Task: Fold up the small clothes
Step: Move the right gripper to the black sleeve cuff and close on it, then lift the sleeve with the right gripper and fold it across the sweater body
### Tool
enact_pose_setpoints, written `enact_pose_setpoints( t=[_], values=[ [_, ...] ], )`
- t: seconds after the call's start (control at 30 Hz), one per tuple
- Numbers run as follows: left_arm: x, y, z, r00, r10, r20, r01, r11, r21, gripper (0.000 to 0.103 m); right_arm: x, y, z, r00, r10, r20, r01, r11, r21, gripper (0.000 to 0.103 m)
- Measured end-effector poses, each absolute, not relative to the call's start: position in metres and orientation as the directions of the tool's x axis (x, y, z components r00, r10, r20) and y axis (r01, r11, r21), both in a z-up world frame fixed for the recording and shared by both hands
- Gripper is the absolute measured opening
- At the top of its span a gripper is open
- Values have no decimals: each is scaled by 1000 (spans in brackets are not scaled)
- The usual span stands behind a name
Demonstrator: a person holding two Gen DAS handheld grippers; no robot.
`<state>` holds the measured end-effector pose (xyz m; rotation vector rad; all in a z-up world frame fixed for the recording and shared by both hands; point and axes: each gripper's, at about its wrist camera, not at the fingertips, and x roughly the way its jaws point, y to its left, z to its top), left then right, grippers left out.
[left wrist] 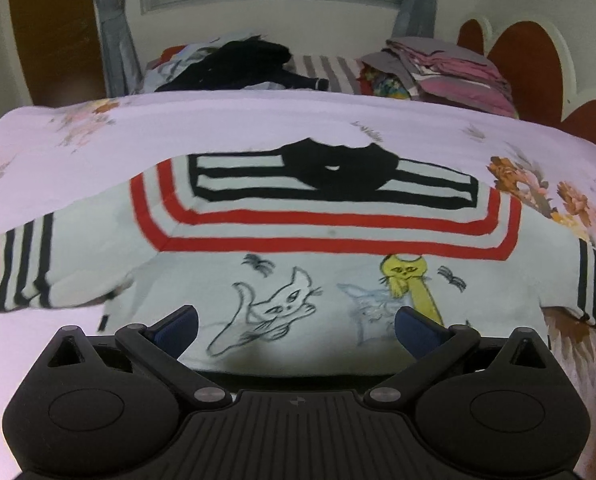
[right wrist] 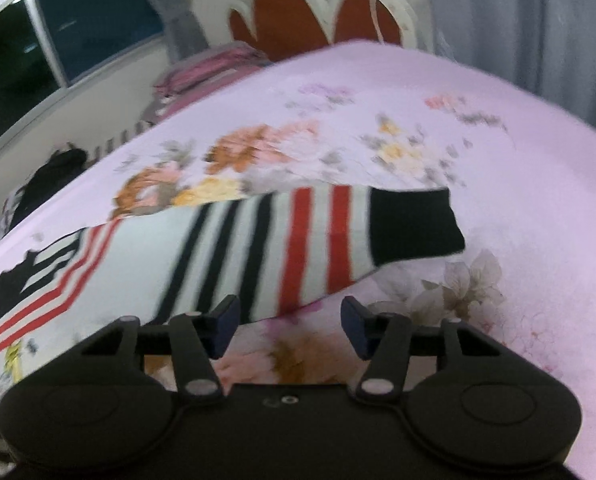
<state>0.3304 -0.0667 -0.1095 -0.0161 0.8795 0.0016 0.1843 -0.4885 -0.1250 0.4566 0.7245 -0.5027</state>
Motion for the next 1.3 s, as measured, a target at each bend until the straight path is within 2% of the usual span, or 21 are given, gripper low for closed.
enact_pose_setpoints(
  t=[0.23,0.4,0.43,0.5,0.57,0.73,0.87,1.0,1.13,1.3],
  values=[
    [339,-79,-111,644,0,-765,25,999,21,103,196,-524,-152,620,-251,-743,634,718,287,49],
    [343,-75,-114,626,-29,-780,40,999,-6,103,209,-540,-161,640,-281,-715,658,682,321,44],
    [344,-75,-114,626,-23,-779,33,999,-3,103,212,-541,-162,638,-295,-711,662,682,311,42],
    [345,-74,-115,627,-5,-779,22,1000,11,103,215,-545,-163,636,-324,-701,676,671,303,27],
    [346,-74,-116,627,12,-779,14,1000,26,103,214,-551,-165,649,-321,-690,678,656,333,20],
    [350,-70,-116,624,33,-781,-7,999,37,103,209,-551,-157,689,-319,-651,652,664,365,13],
    [352,-67,-110,633,24,-774,-15,1000,19,103,219,-527,-126,739,-323,-591,581,749,319,11],
    [350,-60,-102,653,13,-757,-28,1000,-6,103,240,-487,-97,811,-259,-524,462,833,304,10],
    [344,-46,-95,689,38,-724,-54,999,1,103,272,-427,-82,862,-116,-494,304,897,320,9],
    [340,-20,-92,717,17,-697,-58,998,-35,103,310,-346,-92,851,50,-522,138,939,315,10]
  ],
)
